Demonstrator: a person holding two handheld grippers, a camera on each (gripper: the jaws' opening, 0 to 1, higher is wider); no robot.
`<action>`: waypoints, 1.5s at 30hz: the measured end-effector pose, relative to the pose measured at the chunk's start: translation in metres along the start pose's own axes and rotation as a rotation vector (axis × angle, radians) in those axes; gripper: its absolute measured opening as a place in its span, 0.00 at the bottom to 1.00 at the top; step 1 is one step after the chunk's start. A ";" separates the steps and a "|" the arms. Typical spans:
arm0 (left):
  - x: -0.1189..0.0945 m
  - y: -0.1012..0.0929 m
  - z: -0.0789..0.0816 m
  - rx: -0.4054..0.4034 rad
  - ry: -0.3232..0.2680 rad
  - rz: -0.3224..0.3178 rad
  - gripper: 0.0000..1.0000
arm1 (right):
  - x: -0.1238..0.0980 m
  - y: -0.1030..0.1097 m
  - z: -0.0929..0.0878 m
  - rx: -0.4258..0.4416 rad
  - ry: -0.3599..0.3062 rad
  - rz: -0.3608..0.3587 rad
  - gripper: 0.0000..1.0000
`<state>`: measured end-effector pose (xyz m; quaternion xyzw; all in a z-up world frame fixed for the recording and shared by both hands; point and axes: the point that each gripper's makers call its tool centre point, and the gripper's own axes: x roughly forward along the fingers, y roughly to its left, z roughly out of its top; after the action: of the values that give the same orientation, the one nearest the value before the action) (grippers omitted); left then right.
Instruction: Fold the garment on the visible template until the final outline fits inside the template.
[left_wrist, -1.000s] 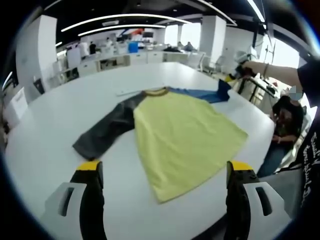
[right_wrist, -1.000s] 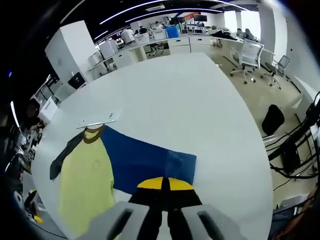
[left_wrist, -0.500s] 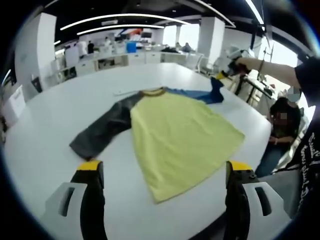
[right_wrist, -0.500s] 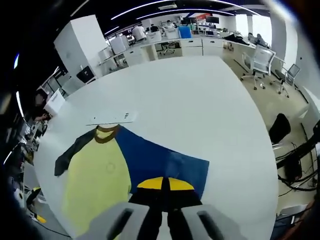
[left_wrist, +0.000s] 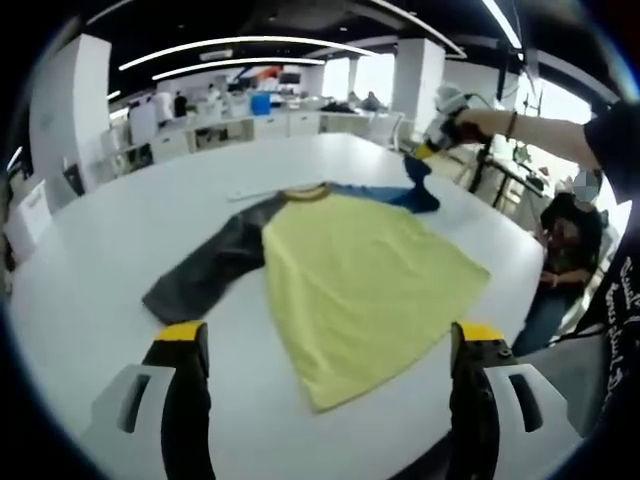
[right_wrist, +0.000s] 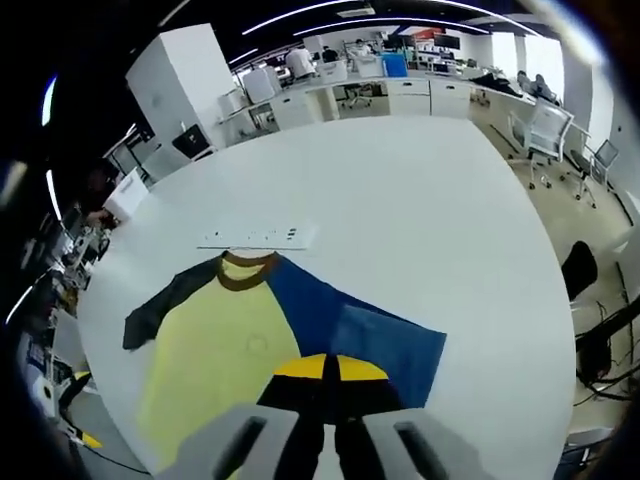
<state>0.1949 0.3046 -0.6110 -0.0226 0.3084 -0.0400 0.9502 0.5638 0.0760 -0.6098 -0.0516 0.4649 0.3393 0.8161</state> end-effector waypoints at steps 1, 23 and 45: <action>0.000 0.000 0.000 -0.001 -0.001 -0.001 0.97 | 0.001 0.003 0.001 -0.005 0.000 0.001 0.00; 0.000 0.003 -0.005 0.000 0.021 -0.003 0.97 | 0.031 0.073 0.009 -0.084 0.016 0.062 0.00; 0.002 0.003 -0.011 -0.019 0.033 -0.010 0.97 | 0.050 0.143 0.021 -0.112 0.011 0.151 0.00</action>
<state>0.1906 0.3068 -0.6211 -0.0325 0.3245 -0.0422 0.9444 0.5099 0.2192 -0.6051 -0.0639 0.4521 0.4249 0.7817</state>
